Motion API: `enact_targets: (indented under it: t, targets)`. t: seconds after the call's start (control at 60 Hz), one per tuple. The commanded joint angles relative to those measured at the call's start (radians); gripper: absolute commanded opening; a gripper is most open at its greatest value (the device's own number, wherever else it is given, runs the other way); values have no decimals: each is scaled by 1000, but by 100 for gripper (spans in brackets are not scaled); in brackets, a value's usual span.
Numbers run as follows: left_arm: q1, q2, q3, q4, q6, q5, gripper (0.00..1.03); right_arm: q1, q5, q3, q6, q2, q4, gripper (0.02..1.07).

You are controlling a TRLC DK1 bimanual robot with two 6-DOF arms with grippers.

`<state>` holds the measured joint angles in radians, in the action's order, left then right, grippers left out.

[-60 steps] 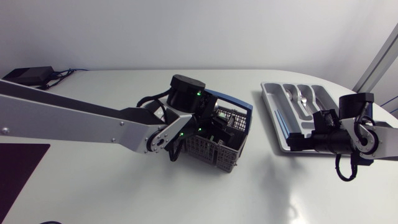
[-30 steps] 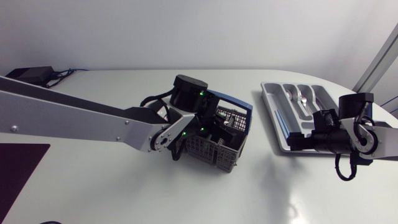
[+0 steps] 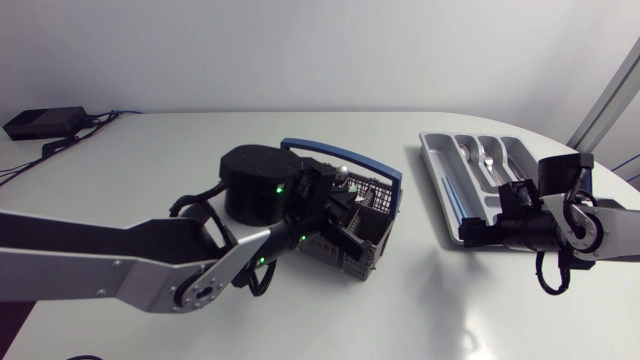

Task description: Unload the cutlery basket into the drawer organizer.

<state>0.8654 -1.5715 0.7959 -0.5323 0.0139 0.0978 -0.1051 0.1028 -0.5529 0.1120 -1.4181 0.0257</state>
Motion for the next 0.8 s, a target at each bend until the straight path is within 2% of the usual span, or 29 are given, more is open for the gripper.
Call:
enact_targets:
  t: [0.0,0.133,0.3,0.433,0.517,0.567,0.633,0.7,0.717,0.75,0.783]
  targets:
    - [18,44,-67,-63,-6,31,4,19,-9,25,-11,25,-6,91]
    - [15,88,-77,-117,8,46,4,30,-17,33,-14,64,-7,91]
    - [26,137,-34,-118,11,60,4,36,-17,31,-12,108,-26,91]
    - [17,180,22,-71,17,60,4,44,2,24,-5,206,-63,91]
    - [0,199,49,-23,38,56,4,50,60,7,3,304,-122,91]
    - [-19,208,77,38,66,28,4,54,103,-7,6,354,-162,91]
    - [-54,212,129,160,103,-109,4,65,166,-25,18,415,-225,91]
    - [-74,222,155,216,126,-191,4,93,216,-39,26,452,-270,91]
    - [-86,223,175,267,130,-241,4,102,241,-44,28,469,-287,91]
    - [-97,229,180,281,147,-271,4,108,275,-53,29,484,-306,91]
    - [-106,232,197,315,155,-337,4,114,313,-59,34,499,-323,93]
